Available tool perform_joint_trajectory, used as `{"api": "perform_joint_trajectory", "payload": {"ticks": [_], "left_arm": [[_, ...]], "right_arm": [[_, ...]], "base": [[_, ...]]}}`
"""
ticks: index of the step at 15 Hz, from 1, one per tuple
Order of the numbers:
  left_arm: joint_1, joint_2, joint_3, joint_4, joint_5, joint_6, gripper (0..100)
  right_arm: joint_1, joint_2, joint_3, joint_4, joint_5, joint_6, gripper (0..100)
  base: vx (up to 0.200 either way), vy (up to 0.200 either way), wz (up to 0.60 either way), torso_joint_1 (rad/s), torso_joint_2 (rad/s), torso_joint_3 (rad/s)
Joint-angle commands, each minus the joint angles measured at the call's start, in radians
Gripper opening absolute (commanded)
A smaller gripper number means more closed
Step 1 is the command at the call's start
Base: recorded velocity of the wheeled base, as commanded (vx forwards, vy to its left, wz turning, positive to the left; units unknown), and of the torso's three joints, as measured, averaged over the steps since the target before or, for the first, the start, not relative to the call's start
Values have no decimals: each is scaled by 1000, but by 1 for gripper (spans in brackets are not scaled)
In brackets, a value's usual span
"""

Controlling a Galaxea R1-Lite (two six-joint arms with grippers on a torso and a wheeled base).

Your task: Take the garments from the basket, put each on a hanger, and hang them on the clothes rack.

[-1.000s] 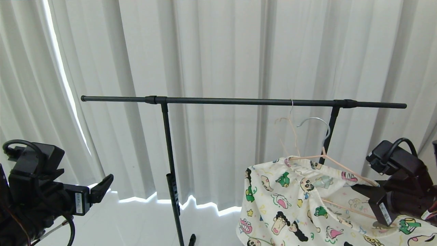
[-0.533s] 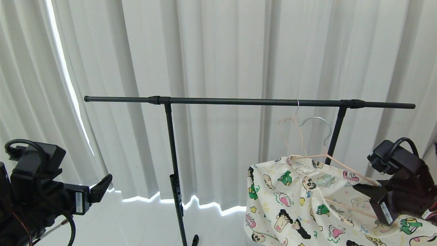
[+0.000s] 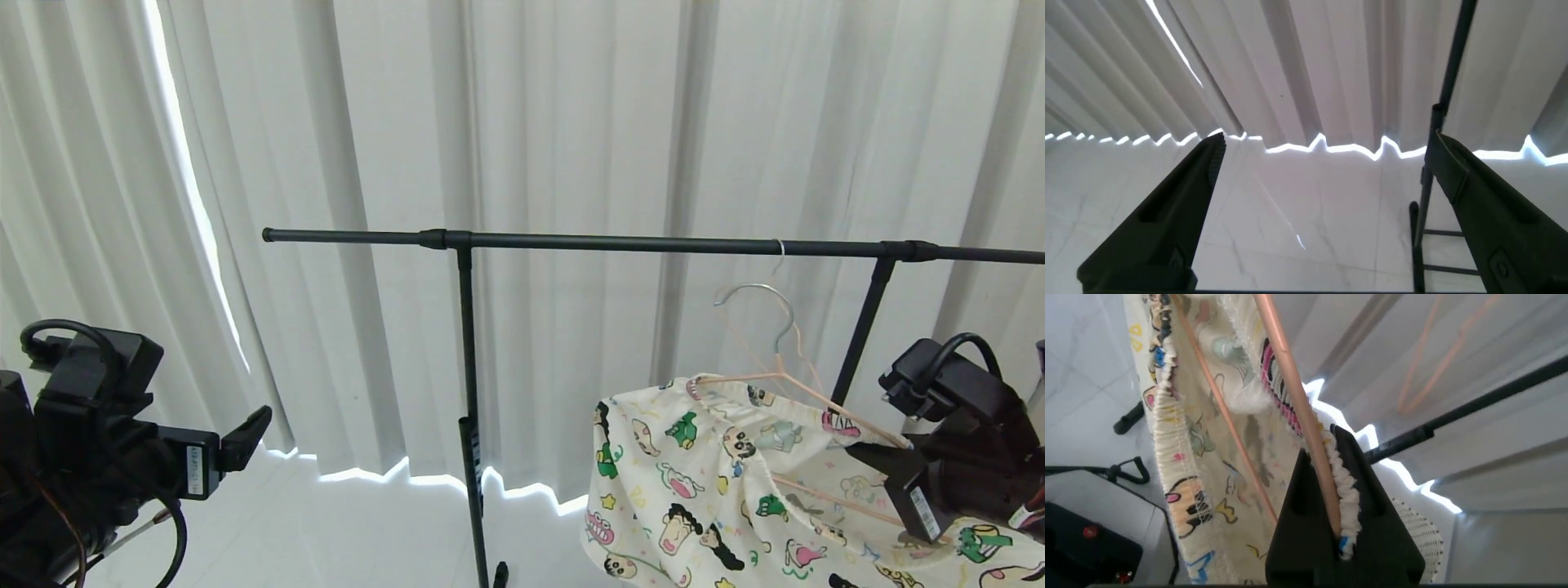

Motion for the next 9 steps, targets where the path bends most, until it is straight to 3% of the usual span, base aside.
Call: {"api": "perform_joint_trajectory", "payload": {"ticks": [1,6,9], "left_arm": [[-3,8,-4,0,1,0,100],[-7,-3,1,-6,1,7,100],[-10,-4,4,-31,1,50,100]], "right_arm": [[0,-2,0,-1,-2,1,0],[-1,1,0,85,-62,17,0],[2,73,-18,82,-65,152,0]], "base": [[0,0,0,0,0,0],[0,0,0,0,0,0],[0,0,0,0,0,0]]}}
